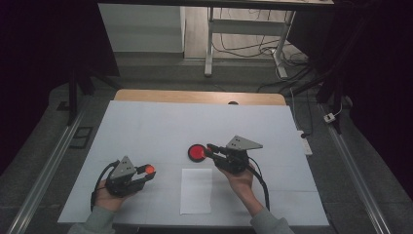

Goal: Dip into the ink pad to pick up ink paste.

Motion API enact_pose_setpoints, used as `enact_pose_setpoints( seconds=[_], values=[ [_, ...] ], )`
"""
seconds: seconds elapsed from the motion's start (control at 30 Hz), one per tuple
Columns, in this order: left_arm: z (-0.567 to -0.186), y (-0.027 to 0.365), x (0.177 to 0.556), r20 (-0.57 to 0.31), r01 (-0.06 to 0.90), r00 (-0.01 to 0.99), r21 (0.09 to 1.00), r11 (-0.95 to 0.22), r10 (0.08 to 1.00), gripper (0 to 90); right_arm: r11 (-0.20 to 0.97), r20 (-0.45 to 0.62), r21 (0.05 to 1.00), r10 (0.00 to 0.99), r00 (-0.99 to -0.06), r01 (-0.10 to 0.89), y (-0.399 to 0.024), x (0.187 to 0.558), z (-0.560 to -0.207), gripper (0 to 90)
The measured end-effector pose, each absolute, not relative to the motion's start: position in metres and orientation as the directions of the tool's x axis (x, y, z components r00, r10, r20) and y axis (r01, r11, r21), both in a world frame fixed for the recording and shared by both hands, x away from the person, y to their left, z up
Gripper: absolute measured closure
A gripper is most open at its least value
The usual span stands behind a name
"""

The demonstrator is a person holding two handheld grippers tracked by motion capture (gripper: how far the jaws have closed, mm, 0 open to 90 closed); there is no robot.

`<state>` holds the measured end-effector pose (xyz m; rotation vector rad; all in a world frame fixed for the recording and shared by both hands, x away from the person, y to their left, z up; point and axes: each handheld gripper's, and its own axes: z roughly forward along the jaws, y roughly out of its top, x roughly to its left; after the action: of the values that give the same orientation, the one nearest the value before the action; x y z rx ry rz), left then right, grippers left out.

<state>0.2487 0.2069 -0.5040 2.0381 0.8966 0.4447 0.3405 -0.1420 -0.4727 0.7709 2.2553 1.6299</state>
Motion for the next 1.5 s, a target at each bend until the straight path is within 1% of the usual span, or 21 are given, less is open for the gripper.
enact_pose_setpoints(
  seconds=[0.3,0.57,0.77,1.5],
  values=[
    [-0.505,0.207,0.249,-0.014,0.434,0.683,0.812,-0.39,0.731,64.7,0.273,0.099,0.917,0.549,-0.83,0.29,-0.132,0.352,-0.479,72.2],
    [-0.504,0.207,0.249,-0.014,0.433,0.683,0.813,-0.389,0.731,64.7,0.278,0.108,0.91,0.557,-0.823,0.308,-0.128,0.361,-0.483,72.1],
    [-0.505,0.207,0.249,-0.013,0.433,0.687,0.811,-0.394,0.727,64.7,0.275,0.101,0.912,0.568,-0.817,0.304,-0.125,0.366,-0.484,72.2],
    [-0.504,0.208,0.25,-0.018,0.435,0.683,0.813,-0.387,0.73,64.7,0.333,0.069,0.893,0.566,-0.821,0.304,-0.108,0.378,-0.492,72.1]
  ],
)
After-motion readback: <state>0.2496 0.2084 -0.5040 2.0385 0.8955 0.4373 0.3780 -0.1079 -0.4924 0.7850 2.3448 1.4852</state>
